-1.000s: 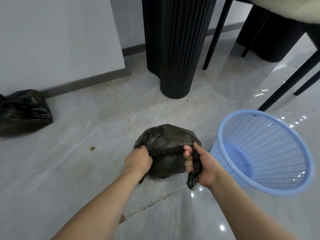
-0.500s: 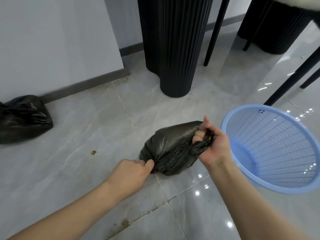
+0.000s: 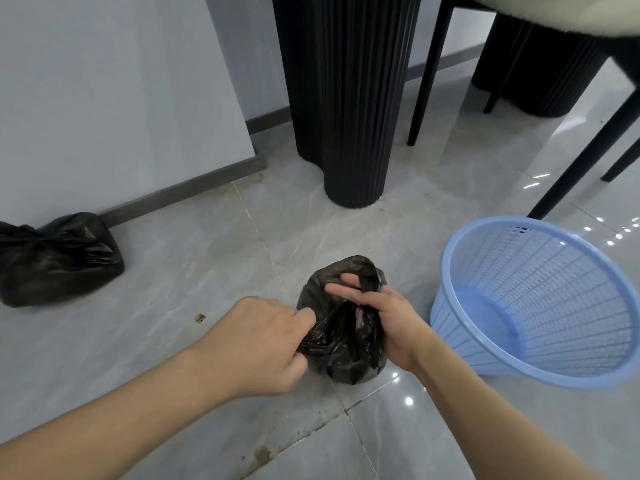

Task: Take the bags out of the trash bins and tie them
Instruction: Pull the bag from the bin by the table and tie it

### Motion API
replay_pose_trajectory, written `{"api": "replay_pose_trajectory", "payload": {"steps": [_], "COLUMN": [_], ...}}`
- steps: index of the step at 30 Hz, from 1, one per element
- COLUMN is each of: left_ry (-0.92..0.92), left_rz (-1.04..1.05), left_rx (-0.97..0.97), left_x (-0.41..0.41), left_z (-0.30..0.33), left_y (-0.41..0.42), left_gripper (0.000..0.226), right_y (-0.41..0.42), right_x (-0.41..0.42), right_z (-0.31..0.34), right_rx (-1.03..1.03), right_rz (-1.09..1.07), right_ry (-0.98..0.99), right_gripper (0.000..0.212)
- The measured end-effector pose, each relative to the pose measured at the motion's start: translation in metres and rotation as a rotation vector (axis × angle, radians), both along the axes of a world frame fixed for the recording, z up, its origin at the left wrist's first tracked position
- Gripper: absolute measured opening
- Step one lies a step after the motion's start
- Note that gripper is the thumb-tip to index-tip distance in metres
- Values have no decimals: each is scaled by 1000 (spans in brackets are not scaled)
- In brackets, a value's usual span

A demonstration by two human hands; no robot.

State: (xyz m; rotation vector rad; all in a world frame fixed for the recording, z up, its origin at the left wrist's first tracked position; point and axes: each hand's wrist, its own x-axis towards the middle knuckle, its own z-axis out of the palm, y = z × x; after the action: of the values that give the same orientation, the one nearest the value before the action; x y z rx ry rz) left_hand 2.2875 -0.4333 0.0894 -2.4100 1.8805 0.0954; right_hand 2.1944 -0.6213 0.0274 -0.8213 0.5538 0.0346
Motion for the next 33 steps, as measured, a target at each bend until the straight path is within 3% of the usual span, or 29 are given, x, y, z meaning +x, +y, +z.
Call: {"api": "replay_pose_trajectory", "payload": {"steps": [6,10,15,18,27,29,33], "left_ry": [102,274,491,577,570,600,609], "left_rz": [-8,92,201,228,197,214,227], "left_rx": [17,-10,-7,-28,-84,-60,-74], "left_x": [16,29,47,54,61,63,66], "left_z": [22,29,30,28,9,6,2], "left_y": [-6,-13,-30,-44,-82,-86,-87], "left_gripper": [5,13,21,26,21,14,8], "right_y": [2,5,9,10,6,3,-6], "right_x": [-5,-6,-8,-10,-15,-16,-18], "right_z": [-2,-8,-7,-4,0,0,-2], "right_rx": [-56,-94,-161,-169,-322,-332,-214], "right_rz": [67,70,182,261,353,293,129], "right_ry": [55,113,162,165,256,261,252], "right_gripper": [55,34,39,53,52,53,32]}}
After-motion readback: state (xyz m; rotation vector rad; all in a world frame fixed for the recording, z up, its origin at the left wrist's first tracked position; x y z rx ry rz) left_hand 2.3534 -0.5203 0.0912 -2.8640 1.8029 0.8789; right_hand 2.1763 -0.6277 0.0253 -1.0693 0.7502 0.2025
